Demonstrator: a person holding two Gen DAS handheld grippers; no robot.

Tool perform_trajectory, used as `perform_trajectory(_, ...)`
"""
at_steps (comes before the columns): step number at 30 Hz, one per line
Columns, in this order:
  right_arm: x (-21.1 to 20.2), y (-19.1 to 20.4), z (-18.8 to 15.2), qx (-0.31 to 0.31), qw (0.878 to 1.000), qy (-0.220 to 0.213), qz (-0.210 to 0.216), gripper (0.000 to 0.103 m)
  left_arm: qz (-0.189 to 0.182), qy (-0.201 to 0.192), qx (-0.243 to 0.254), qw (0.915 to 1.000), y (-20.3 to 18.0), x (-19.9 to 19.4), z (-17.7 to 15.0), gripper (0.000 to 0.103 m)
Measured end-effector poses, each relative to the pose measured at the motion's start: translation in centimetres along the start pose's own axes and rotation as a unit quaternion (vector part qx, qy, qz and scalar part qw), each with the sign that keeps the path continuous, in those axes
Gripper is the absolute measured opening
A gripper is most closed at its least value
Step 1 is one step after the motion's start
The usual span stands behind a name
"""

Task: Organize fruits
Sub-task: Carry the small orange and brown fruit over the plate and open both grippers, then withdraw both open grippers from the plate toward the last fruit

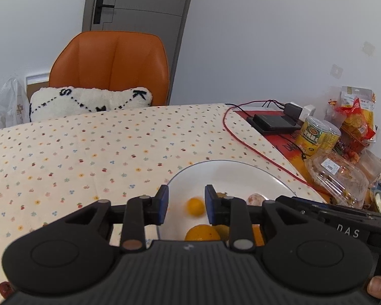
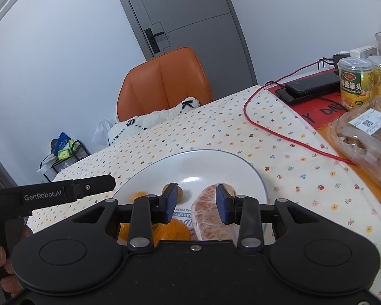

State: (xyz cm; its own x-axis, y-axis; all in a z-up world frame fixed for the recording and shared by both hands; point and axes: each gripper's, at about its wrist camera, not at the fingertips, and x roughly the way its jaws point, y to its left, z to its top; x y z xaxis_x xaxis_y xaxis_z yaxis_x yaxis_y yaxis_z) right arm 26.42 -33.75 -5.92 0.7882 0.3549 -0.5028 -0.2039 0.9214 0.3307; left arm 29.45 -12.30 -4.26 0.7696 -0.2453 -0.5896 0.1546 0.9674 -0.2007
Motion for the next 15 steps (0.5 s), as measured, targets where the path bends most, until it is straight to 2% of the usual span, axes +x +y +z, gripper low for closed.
perform_trajectory(4, 0.0, 0.3, -0.3, 0.0, 1.0, 0.002, 0.005, 0.035, 0.008, 0.001, -0.007, 0.9999, 1.0, -0.6, -0.3, 0.031)
perform_trajectory(10, 0.3, 1.1, -0.6, 0.0, 1.0, 0.005, 0.011, 0.038, 0.025, 0.0, -0.021, 0.9995, 2.6, -1.9, -0.5, 0.051)
perform_trajectory(12, 0.3, 1.5, -0.7, -0.004, 1.0, 0.003, 0.012, 0.045, 0.032, -0.003, -0.022, 0.9992, 3.0, -2.4, -0.7, 0.06)
perform_trajectory(15, 0.3, 2.1, -1.0, -0.01, 1.0, 0.002, 0.012, 0.052, 0.04, -0.004, -0.022, 0.9989, 3.5, -3.0, -0.9, 0.069)
